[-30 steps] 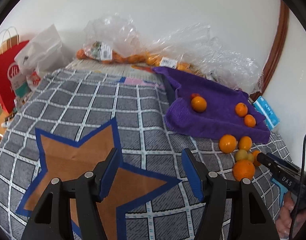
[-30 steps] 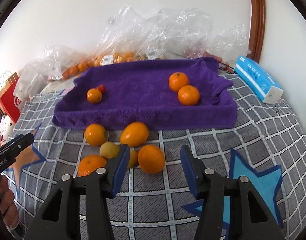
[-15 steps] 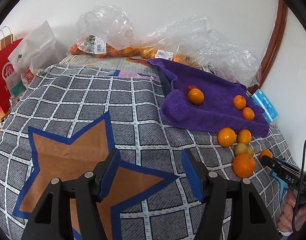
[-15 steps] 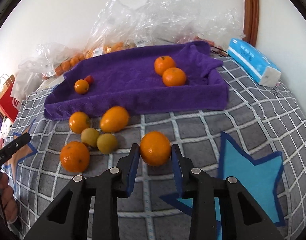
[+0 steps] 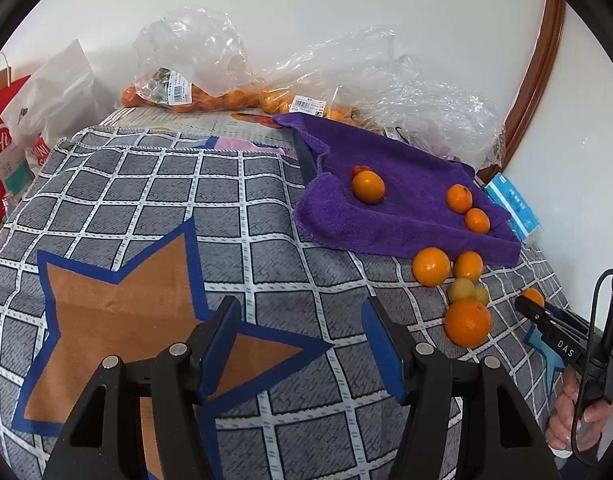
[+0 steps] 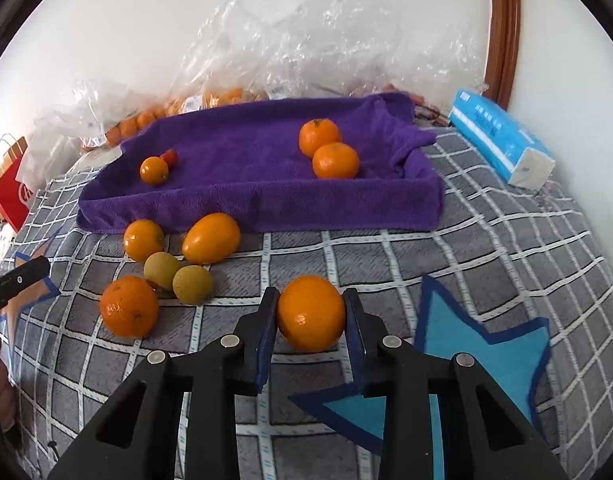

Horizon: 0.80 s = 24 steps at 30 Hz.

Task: Organize fruits
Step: 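Close the left tool on a loose orange while the right tool holds its orange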

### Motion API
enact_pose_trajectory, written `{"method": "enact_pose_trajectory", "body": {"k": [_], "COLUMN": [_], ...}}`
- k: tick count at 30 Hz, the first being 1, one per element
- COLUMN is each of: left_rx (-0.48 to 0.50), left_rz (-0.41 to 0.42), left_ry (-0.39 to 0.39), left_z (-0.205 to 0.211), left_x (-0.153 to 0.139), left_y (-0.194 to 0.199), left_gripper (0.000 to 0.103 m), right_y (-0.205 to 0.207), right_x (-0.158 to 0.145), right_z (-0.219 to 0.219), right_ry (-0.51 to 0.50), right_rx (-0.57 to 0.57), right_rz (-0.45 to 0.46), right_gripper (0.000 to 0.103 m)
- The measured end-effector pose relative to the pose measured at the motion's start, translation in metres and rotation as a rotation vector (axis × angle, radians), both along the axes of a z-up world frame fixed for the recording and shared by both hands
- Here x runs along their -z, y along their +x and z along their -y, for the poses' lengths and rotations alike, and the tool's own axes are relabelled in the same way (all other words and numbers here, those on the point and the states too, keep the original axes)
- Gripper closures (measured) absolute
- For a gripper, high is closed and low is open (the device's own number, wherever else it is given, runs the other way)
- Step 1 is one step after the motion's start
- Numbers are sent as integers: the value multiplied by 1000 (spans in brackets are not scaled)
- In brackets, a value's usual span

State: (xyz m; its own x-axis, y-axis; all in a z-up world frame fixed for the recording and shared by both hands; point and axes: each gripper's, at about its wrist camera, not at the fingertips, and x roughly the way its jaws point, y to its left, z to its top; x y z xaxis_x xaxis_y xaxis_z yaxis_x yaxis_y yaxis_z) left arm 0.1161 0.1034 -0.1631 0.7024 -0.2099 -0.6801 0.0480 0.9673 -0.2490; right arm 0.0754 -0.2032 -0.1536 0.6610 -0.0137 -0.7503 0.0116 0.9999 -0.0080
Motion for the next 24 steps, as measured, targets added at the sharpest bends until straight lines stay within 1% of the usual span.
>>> {"method": "enact_pose_trajectory", "body": {"k": [3,5,6,9,12,15,18,20,22,24], "left_rx": [60,94,119,183,215,248,244,236,219,197], "left_rz": [16,20,22,-5,-31,-57,-62,-79,-93,-86], "left_ry": [-35,-35,-32,-46,-62,-55,-14,11,25,46], "left_z": [14,30,39,62,82,100,115,123,128,133], "left_x": [-4,-7,-9,-10,-8,-2,2,5,8,9], "left_y": [-10,-14,-15,-10,-1,4,6,10,15,19], "left_gripper": [43,42,42,42,41,41,41,41,41,43], "right_y": [-4,-3,-4,-8,-11,-15,-15,-14,-12,-12], "right_x": [3,5,3,1,0,1,1,2,4,5], "right_z": [9,17,22,26,30,39,41,40,39,39], "right_ry": [-11,30,49,28,14,37,58,61,61,70], "right_rx": [2,10,21,36,44,49,45,38,33,24], "right_rz": [-6,-23,-15,10,13,10,17,10,-1,-6], "right_gripper": [71,71,71,71,71,71,71,71,71,71]}}
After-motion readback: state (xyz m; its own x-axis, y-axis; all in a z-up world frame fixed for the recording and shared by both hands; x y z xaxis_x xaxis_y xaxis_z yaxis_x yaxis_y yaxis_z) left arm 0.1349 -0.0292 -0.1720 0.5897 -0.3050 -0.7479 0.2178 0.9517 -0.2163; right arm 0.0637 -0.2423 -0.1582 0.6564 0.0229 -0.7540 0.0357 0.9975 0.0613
